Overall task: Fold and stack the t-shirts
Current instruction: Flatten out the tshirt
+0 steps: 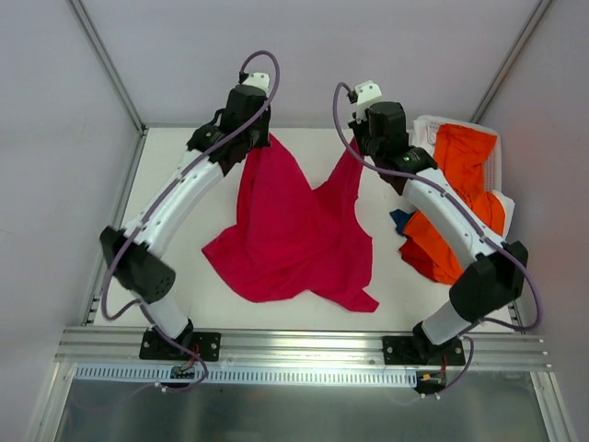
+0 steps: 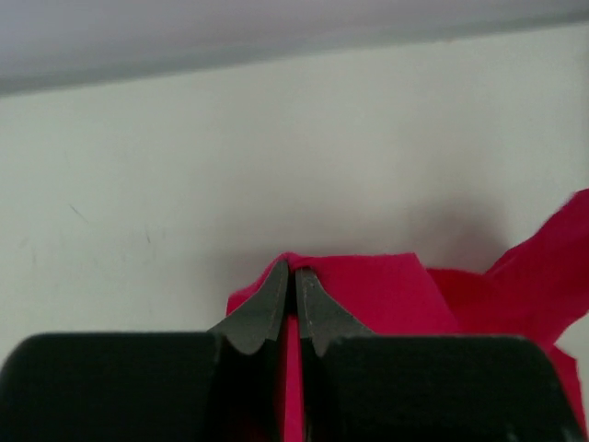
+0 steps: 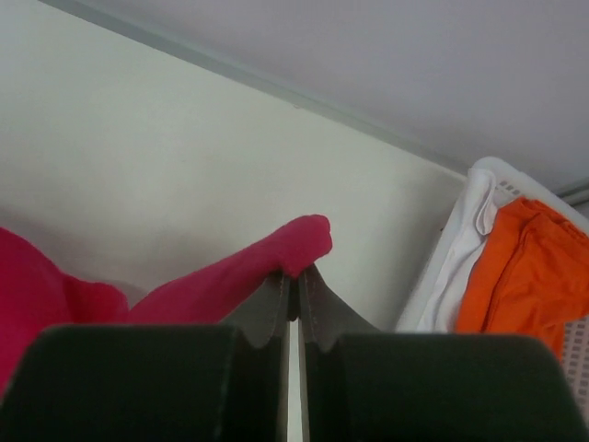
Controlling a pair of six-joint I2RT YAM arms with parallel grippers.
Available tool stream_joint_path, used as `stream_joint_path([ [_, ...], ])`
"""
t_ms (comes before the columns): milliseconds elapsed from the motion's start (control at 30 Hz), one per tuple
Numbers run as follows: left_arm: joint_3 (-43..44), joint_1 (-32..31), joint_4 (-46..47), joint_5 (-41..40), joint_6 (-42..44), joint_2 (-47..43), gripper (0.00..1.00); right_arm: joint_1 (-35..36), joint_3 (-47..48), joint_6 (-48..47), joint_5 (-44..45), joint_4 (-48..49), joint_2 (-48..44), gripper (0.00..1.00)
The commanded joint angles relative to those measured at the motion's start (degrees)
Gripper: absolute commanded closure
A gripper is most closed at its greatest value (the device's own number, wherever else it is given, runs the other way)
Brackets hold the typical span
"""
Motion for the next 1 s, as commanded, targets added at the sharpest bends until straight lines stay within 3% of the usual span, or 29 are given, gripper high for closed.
stream_joint_path([
  [0,4.8,6.7,2.4,7.5,-4.3,8.5,1.00,-2.6,5.2,3.2,-2.2,6.8,5.9,1.00],
  [167,13.6,16.0,2.9,8.3,-4.1,20.9,1.00,-5.8,12.3,6.5,-6.0,6.9,19.4,1.00],
  [300,16.5,19.8,4.0,6.1,-3.3,23.1,1.00,-6.1,13.3,7.3,-7.2,8.5,22.2,1.00],
  [433,10.5,21.0,10.0,3.1,0.9,17.3,1.00,-6.0,6.7,4.8,-9.2,12.1,14.9,1.00],
  [567,9.4,23.2,10.9,2.2,3.9,12.7,1.00,-6.7,7.3,-0.9,-7.6,11.6,10.2,0.99],
  [700,5.4,27.5,11.2,5.1,-0.3,11.8,1.00,-7.5,13.1,-2.9,-5.6,7.5,13.9,1.00],
  [833,-0.5,29.7,14.8,3.1,-2.0,11.9,1.00,-7.7,17.2,-3.9,-2.7,7.9,19.2,1.00],
  [967,0.7,32.2,15.3,2.6,-4.7,17.2,1.00,-8.1,23.3,-4.6,1.5,7.8,28.0,1.00],
])
